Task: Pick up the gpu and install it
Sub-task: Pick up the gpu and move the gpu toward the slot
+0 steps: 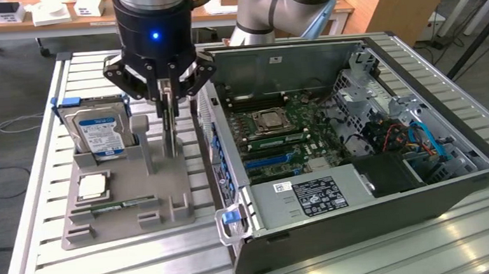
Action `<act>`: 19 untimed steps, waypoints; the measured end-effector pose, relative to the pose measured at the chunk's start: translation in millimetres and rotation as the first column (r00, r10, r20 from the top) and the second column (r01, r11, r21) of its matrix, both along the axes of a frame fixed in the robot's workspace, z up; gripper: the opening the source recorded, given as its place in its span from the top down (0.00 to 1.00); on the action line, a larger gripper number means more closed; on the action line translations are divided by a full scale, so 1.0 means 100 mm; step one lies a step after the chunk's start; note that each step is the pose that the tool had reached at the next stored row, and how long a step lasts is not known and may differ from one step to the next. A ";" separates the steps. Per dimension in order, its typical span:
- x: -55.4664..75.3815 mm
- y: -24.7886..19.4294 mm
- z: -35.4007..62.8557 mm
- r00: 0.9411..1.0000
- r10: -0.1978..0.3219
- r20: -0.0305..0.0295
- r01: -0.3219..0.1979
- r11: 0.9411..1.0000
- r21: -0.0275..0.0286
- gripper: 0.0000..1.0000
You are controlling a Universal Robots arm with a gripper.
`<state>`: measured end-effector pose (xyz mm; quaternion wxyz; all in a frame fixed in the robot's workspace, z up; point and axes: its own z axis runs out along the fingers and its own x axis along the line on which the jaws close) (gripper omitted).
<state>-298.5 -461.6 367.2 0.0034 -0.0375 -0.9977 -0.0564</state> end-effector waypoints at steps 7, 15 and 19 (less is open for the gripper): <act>0.03 0.000 0.112 1.000 0.000 0.000 0.000 1.000 0.007 0.73; 0.07 0.000 0.210 1.000 0.000 0.000 0.000 1.000 0.018 0.73; 0.09 0.000 0.262 1.000 0.000 0.000 0.000 1.000 0.023 0.73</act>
